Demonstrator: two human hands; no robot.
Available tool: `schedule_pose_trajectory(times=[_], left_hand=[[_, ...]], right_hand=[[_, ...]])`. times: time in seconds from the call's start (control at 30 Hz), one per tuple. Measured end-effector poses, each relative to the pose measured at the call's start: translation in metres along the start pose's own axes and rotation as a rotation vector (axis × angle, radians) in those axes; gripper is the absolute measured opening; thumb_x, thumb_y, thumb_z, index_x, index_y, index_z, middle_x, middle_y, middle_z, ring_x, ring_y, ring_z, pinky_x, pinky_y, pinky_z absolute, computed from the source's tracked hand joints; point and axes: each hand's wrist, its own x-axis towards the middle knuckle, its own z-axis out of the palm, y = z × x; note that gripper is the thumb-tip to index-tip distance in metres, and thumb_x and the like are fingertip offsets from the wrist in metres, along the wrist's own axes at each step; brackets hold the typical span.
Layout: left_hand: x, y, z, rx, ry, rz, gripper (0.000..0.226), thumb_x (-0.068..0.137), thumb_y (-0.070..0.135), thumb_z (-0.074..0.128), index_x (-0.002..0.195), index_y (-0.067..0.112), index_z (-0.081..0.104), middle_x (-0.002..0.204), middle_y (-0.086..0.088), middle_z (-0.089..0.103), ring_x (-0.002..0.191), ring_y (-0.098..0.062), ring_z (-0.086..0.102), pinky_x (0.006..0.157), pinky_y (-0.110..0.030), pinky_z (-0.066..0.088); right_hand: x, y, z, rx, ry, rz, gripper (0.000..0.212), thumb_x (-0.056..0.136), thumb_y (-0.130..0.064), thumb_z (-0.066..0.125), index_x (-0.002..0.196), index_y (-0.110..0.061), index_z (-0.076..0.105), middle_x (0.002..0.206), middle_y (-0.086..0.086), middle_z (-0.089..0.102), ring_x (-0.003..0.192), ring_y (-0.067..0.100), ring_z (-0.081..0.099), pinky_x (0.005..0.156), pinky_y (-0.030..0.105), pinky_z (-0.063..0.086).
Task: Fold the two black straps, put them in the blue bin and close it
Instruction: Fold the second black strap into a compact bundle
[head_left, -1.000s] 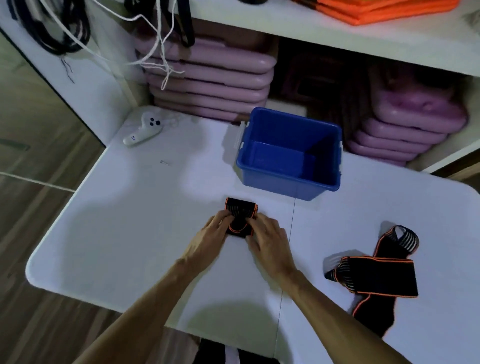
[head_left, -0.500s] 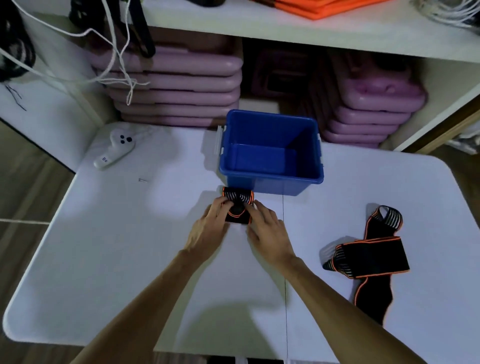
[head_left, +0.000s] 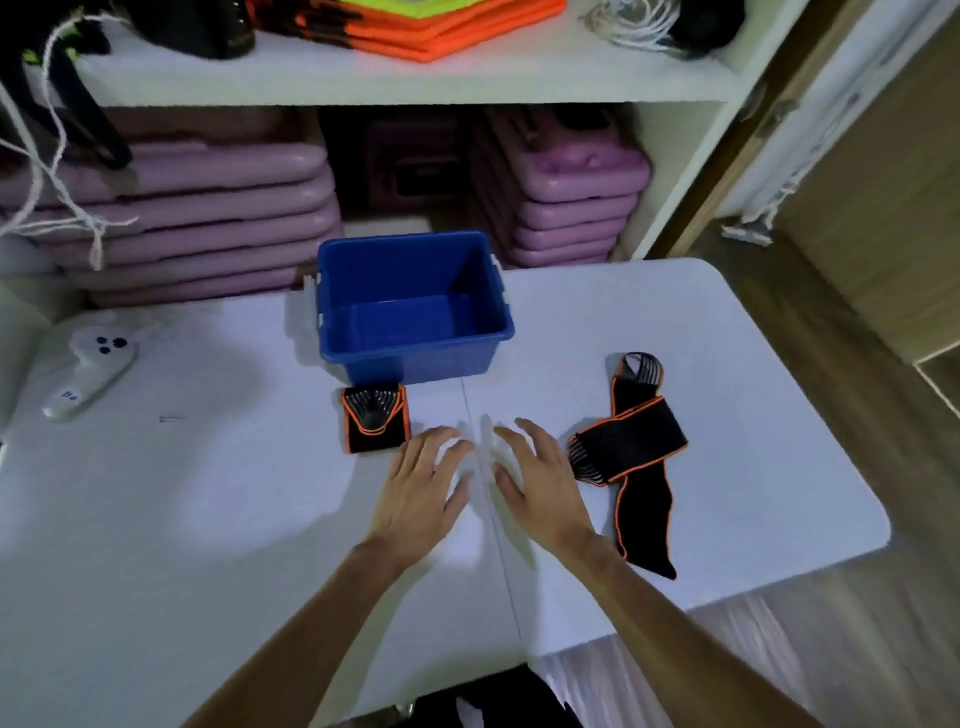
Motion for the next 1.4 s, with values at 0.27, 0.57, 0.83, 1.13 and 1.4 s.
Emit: schedule_pose_trajectory(times=[0.27, 0.57, 0.83, 1.13, 1.4], left_hand=[[0.042, 0.077, 0.043, -0.104, -0.399, 0.067, 0.053, 0.088, 0.032, 0.056, 0.137, 0.02, 0.039, 0.137, -0.003, 0.041, 0.12, -0.023, 0.046, 0.096, -0.035, 0.043], [0.068, 0.123, 0.084, -0.426, -0.349, -0.544, 0.051, 0.083, 0.049, 0.062, 0.12, 0.019, 0.045, 0.105, -0.002, 0.058, 0.093, -0.021, 0.057, 0.081, -0.035, 0.048], [0.088, 0.131, 0.093, -0.301, -0.283, -0.706, 0.019, 0.077, 0.0, 0.053, 0.091, 0.009, 0.064, 0.082, -0.009, 0.063, 0.076, -0.031, 0.06, 0.068, -0.033, 0.046], [0.151, 0.158, 0.027, -0.174, 0.033, -0.366, 0.023, 0.075, -0.003, 0.05, 0.08, 0.012, 0.066, 0.089, 0.0, 0.052, 0.078, -0.012, 0.048, 0.071, -0.021, 0.037], [0.218, 0.157, 0.009, -0.185, 0.194, -0.14, 0.018, 0.089, 0.002, 0.052, 0.099, 0.009, 0.065, 0.103, -0.005, 0.057, 0.076, -0.012, 0.053, 0.078, -0.012, 0.042]], right_hand=[[-0.035, 0.075, -0.051, -0.017, 0.181, 0.151, 0.038, 0.092, -0.024, 0.062, 0.129, -0.018, 0.059, 0.131, 0.007, 0.054, 0.121, 0.027, 0.049, 0.101, 0.038, 0.045], [-0.02, 0.161, -0.098, -0.045, -0.035, 0.245, 0.054, 0.09, -0.005, 0.053, 0.142, -0.018, 0.044, 0.15, 0.012, 0.037, 0.137, 0.033, 0.033, 0.107, 0.046, 0.04], [0.016, 0.208, -0.114, -0.267, -0.363, 0.084, 0.099, 0.076, -0.006, 0.064, 0.154, -0.031, 0.009, 0.164, 0.003, -0.005, 0.15, 0.031, 0.0, 0.109, 0.049, 0.034], [0.028, 0.212, -0.114, -0.208, -0.311, -0.052, 0.095, 0.07, -0.043, 0.074, 0.15, -0.032, 0.023, 0.141, 0.002, 0.037, 0.137, 0.027, 0.025, 0.11, 0.045, 0.03], [-0.015, 0.201, -0.121, 0.365, -0.271, 0.186, 0.025, 0.068, -0.06, 0.071, 0.08, -0.046, 0.056, 0.086, -0.01, 0.053, 0.091, 0.004, 0.049, 0.074, 0.023, 0.04]])
